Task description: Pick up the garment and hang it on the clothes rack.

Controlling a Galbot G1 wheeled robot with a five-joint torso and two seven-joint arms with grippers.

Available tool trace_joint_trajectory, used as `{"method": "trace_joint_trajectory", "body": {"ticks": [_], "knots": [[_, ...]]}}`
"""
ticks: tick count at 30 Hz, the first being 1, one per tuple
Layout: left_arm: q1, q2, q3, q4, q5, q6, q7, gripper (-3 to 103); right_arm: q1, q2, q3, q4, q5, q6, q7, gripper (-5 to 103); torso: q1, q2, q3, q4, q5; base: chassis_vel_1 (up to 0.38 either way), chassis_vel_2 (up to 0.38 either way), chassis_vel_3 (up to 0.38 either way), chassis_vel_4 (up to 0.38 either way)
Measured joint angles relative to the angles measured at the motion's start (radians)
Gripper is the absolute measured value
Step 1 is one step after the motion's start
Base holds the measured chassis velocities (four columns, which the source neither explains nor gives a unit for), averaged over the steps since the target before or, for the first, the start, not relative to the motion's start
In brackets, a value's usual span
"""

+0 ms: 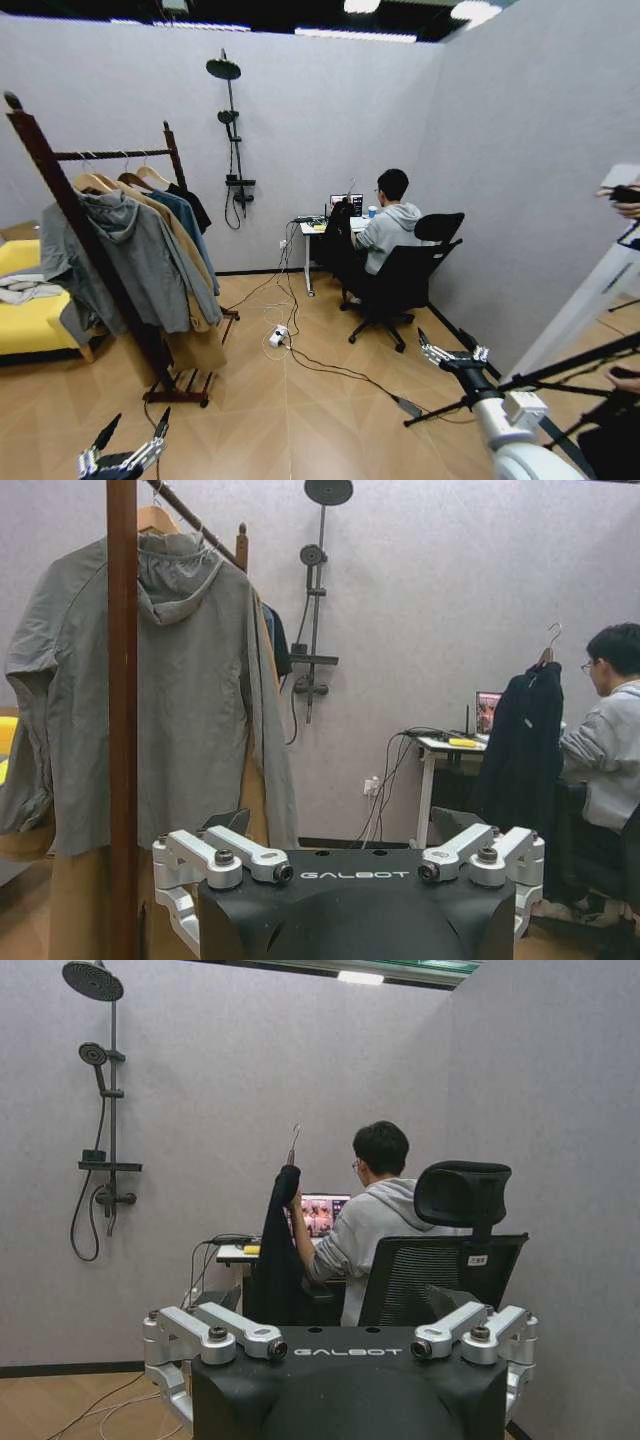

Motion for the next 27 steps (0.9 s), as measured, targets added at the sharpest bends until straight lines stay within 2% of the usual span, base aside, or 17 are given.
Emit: {"method": "trace_joint_trajectory", "body": {"ticks": [9,12,14,17,27], "knots": [[0.0,0.0,0.0,0.0,0.0,0.0,0.0,100,-0.003,0.014,-0.014,0.014,-0.015,-0.005,0.0,100,0.0,0.0,0.0,0.0,-0.0007,0.184,-0.196,-0.195,0.193],[0.0,0.0,0.0,0.0,0.0,0.0,0.0,100,-0.004,0.018,-0.019,0.017,-0.019,-0.006,0.0,100,0.0,0.0,0.0,-0.0001,0.0004,0.182,-0.192,-0.188,0.181],[0.0,0.0,0.0,0.0,0.0,0.0,0.0,100,-0.004,0.021,-0.023,0.018,-0.019,0.003,-0.016,100,0.0,0.0,0.0,0.0001,-0.0005,0.186,-0.202,-0.166,0.185],[0.0,0.0,0.0,0.0,0.0,0.0,0.0,100,-0.008,0.026,-0.023,0.021,-0.019,0.004,-0.038,100,-0.001,0.0,0.0,0.0001,0.0002,0.143,-0.143,-0.16,0.178],[0.0,0.0,0.0,0.0,0.0,0.0,0.0,100,-0.018,0.034,-0.021,0.014,-0.04,-0.011,-0.052,100,0.0,0.0,0.0,0.0001,0.0,0.007,-0.017,-0.012,0.009]]}}
